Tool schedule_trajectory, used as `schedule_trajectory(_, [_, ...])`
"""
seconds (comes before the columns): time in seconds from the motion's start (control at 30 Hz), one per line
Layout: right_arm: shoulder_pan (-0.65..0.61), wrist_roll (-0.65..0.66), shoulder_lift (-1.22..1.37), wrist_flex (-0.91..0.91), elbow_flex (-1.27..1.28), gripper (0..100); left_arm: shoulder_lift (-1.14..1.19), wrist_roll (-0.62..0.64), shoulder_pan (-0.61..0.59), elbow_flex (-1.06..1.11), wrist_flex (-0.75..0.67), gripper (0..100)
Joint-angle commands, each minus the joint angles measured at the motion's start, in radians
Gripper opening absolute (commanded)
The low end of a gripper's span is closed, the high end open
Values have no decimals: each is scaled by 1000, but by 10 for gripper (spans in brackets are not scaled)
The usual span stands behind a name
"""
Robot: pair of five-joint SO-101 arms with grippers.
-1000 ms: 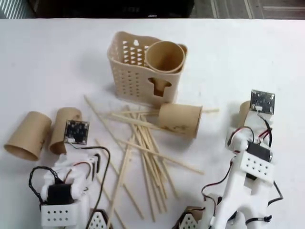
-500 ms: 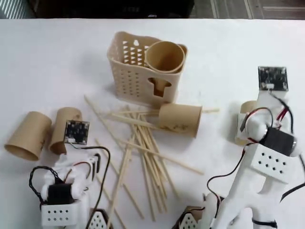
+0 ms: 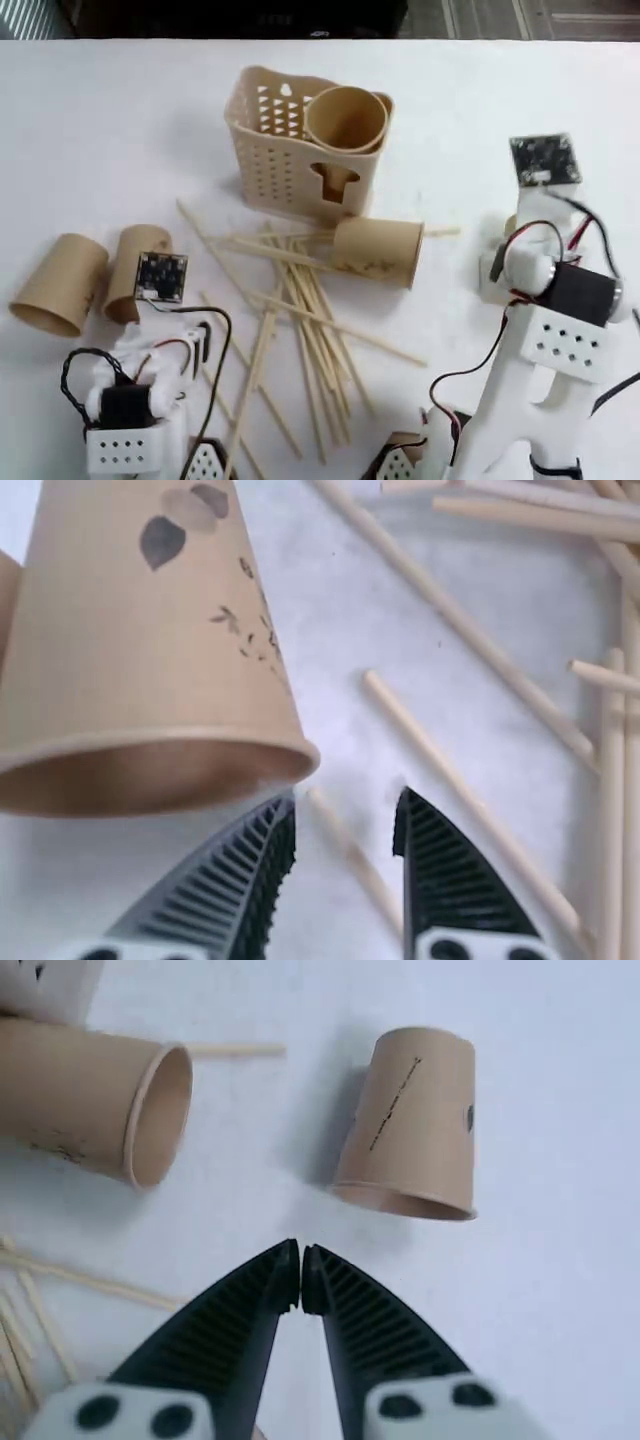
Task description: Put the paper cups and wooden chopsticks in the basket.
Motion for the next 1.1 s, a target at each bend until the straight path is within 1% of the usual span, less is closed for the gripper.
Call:
schedule_trajectory(0.0, [-12, 44, -39, -39, 124, 19, -5, 9, -2, -5, 5, 173])
schedule_trajectory(0.1, [-5, 78, -102, -139, 267, 20, -5, 9, -2, -5, 5, 173])
schedule_trajectory(0.2, [-5, 78, -199, -266, 419, 29, -5, 9, -2, -5, 5, 173])
schedule_trajectory(0.23, [-5, 74, -229, -308, 462, 50, -5, 9, -2, -5, 5, 173])
schedule_trajectory(0.33, [-8, 69, -289, -375, 548, 153, -5, 9, -2, -5, 5, 173])
schedule_trajectory(0.4, [-8, 69, -302, -406, 575, 201, -5, 9, -2, -5, 5, 173])
schedule_trajectory(0.43, [-7, 69, -302, -424, 586, 209, -5, 9, -2, -5, 5, 173])
schedule_trajectory(0.53, [-7, 64, -302, -493, 621, 211, -5, 9, -2, -5, 5, 173])
schedule_trajectory(0.67, [-8, -8, -302, -610, 672, 220, -5, 9, -2, -5, 5, 173])
schedule_trajectory(0.8, [-8, -38, -302, -674, 704, 293, -5, 9, -2, -5, 5, 173])
schedule_trajectory(1.07, [-8, -57, -300, -722, 744, 294, -5, 9, -2, -5, 5, 173])
